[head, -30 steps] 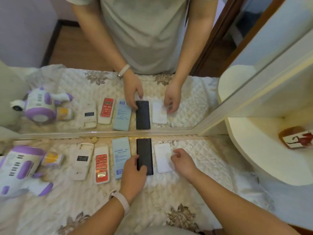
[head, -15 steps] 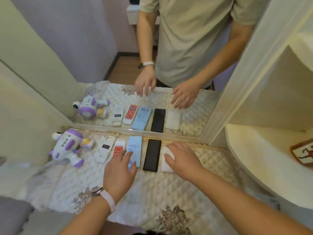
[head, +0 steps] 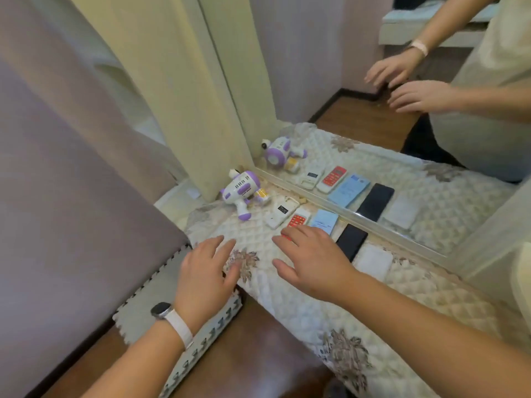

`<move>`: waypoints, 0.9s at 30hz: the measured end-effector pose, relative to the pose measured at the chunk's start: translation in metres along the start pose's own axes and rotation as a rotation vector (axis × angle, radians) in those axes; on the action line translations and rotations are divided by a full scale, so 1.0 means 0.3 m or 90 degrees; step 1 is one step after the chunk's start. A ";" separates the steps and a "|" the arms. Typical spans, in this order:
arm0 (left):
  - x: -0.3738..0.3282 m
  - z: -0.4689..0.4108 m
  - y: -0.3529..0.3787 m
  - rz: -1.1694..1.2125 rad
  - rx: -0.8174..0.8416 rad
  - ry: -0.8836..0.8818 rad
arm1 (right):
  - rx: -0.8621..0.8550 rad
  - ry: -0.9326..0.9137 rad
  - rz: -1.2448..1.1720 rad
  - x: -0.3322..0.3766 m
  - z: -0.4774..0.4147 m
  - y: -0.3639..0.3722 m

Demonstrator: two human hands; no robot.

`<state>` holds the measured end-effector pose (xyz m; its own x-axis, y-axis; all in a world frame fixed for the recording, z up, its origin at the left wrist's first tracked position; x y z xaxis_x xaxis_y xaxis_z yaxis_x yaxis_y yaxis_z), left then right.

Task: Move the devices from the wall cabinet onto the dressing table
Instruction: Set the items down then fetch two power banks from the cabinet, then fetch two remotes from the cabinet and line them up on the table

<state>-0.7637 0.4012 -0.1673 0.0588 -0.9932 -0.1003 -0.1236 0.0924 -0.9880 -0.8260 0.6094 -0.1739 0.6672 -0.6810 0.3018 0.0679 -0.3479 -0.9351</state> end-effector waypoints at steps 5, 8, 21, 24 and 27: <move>0.175 0.207 -0.123 -0.046 -0.048 -0.028 | 0.009 -0.111 -0.004 0.230 -0.090 0.046; 0.346 0.341 -0.163 -0.062 -0.033 -0.081 | 0.026 -0.158 -0.005 0.412 -0.131 0.091; 0.955 1.179 -0.366 -0.109 -0.108 -0.297 | 0.070 -0.410 0.027 1.430 -0.103 0.342; 1.091 1.440 -0.408 -0.092 -0.120 -0.389 | 0.068 -0.498 0.033 1.725 -0.065 0.419; 1.138 1.528 -0.419 -0.086 -0.132 -0.411 | 0.075 -0.525 0.029 1.842 -0.054 0.433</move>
<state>-0.2739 0.0829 -0.1312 0.6573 -0.7482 -0.0907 -0.2567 -0.1091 -0.9603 -0.4605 0.1773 -0.1255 0.9973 0.0132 0.0728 0.0739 -0.2306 -0.9702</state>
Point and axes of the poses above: each hand's wrist, its own z-axis away from the middle knuckle, its own y-axis out of the palm, x = y × z, the point moved 3 cm from there along -z, towards the middle knuckle, and after that the axes turned 1 degree about x, right-handed, at the moved point
